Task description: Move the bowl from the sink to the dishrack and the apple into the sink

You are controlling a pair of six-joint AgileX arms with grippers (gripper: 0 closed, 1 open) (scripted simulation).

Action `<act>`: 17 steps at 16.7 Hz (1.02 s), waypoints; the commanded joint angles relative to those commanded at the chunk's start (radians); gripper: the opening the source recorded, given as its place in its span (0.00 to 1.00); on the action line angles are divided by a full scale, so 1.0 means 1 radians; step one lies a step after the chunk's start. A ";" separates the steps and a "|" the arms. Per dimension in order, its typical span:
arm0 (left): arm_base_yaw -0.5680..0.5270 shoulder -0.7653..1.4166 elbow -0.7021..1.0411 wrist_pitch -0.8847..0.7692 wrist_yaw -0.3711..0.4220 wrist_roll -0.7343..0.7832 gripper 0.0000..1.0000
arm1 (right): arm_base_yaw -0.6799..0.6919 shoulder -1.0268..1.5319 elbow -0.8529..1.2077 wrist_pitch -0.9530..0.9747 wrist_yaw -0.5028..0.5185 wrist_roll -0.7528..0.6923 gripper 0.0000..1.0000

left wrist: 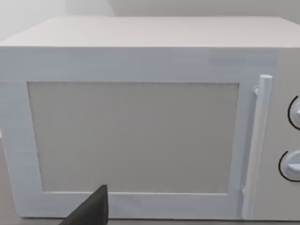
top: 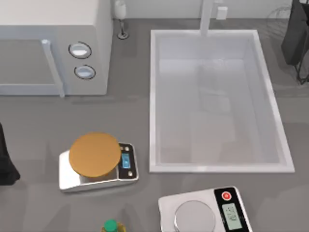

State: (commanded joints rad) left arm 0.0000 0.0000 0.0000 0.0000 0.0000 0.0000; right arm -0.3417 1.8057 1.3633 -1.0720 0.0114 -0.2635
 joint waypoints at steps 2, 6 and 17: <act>0.000 0.000 0.000 0.000 0.000 0.000 1.00 | -0.001 -0.022 0.060 -0.076 0.000 -0.001 0.00; 0.000 0.000 0.000 0.000 0.000 0.000 1.00 | 0.000 -0.040 0.093 -0.114 0.000 -0.001 0.00; 0.000 0.000 0.000 0.000 0.000 0.000 1.00 | 0.277 -0.041 0.003 0.268 0.103 0.072 0.00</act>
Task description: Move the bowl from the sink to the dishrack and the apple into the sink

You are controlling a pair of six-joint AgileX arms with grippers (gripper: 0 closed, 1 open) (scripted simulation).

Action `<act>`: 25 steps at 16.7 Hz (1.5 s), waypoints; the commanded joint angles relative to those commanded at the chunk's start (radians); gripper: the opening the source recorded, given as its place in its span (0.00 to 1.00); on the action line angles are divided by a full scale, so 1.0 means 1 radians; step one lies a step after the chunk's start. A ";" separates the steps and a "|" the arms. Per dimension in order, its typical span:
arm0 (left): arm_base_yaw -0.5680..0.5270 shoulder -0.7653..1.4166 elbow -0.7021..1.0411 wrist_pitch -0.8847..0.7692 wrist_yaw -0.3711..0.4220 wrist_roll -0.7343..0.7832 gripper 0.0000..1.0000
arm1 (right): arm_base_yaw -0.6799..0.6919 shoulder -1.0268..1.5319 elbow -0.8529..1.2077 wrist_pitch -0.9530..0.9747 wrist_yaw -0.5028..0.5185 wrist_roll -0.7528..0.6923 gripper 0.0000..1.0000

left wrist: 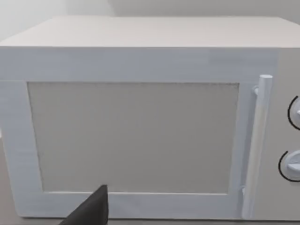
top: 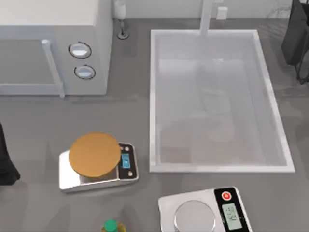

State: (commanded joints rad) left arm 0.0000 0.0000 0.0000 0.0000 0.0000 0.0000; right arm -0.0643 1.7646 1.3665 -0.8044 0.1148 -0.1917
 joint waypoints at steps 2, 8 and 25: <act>0.000 0.000 0.000 0.000 0.000 0.000 1.00 | 0.112 -0.005 -0.050 0.201 0.054 0.029 0.00; 0.000 0.000 0.000 0.000 0.000 0.000 1.00 | 0.436 -0.047 -0.267 0.955 0.255 0.121 0.00; 0.000 0.000 0.000 0.000 0.000 0.000 1.00 | 0.710 -0.158 -0.655 1.682 0.559 0.213 0.00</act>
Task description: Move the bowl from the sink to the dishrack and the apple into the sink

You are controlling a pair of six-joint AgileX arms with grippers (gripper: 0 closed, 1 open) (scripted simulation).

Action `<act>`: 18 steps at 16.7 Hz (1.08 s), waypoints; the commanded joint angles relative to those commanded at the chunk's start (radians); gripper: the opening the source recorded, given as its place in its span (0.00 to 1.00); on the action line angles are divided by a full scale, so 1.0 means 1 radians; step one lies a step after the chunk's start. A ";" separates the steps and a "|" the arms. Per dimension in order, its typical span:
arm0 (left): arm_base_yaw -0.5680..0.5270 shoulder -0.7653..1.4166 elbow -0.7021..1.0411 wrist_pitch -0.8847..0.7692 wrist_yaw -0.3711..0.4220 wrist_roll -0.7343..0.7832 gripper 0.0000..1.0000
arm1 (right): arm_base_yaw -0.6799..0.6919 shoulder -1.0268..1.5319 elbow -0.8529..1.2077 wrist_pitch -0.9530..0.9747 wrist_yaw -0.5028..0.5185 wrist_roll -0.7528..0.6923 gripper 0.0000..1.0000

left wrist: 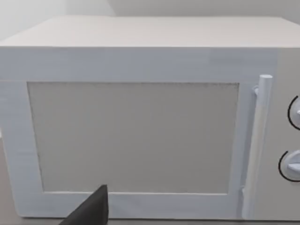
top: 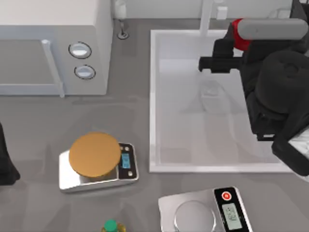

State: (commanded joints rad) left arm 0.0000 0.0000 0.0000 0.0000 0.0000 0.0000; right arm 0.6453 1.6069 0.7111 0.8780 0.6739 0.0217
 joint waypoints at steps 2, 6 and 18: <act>0.000 0.000 0.000 0.000 0.000 0.000 1.00 | 0.001 0.014 -0.002 0.015 0.001 0.000 0.00; 0.000 0.000 0.000 0.000 0.000 0.000 1.00 | 0.006 0.161 -0.020 0.170 0.008 -0.001 0.00; 0.000 0.000 0.000 0.000 0.000 0.000 1.00 | 0.004 0.625 -0.103 0.735 0.011 -0.006 0.00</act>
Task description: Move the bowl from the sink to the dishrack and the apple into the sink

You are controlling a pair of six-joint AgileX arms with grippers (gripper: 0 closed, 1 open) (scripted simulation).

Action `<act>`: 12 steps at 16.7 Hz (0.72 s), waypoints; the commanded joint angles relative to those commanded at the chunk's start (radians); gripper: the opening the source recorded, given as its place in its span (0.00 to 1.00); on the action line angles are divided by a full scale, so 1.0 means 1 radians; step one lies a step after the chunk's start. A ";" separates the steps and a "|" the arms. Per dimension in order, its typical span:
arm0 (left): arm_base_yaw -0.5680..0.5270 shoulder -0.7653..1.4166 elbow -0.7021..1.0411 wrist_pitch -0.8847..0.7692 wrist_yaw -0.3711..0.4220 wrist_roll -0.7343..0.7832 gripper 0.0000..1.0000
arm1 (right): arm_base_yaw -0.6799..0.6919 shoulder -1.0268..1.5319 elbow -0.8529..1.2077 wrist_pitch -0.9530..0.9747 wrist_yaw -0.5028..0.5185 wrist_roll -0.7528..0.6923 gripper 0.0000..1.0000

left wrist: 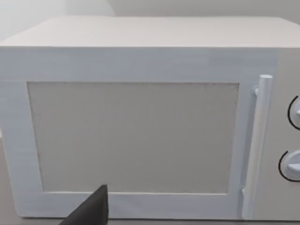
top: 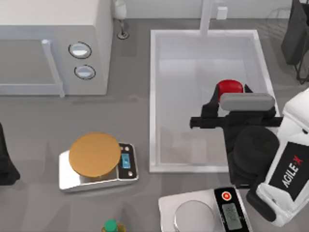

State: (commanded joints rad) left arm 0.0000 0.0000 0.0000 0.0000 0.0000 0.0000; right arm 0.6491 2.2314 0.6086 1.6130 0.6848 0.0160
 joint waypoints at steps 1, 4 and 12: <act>0.000 0.000 0.000 0.000 0.000 0.000 1.00 | 0.000 0.000 0.000 0.000 0.000 0.000 0.00; 0.000 0.000 0.000 0.000 0.000 0.000 1.00 | 0.000 0.000 0.000 0.000 0.000 0.000 0.08; 0.000 0.000 0.000 0.000 0.000 0.000 1.00 | 0.000 0.000 0.000 0.000 0.000 0.000 0.68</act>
State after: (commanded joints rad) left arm 0.0000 0.0000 0.0000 0.0000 0.0000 0.0000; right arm 0.6491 2.2314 0.6086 1.6130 0.6848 0.0160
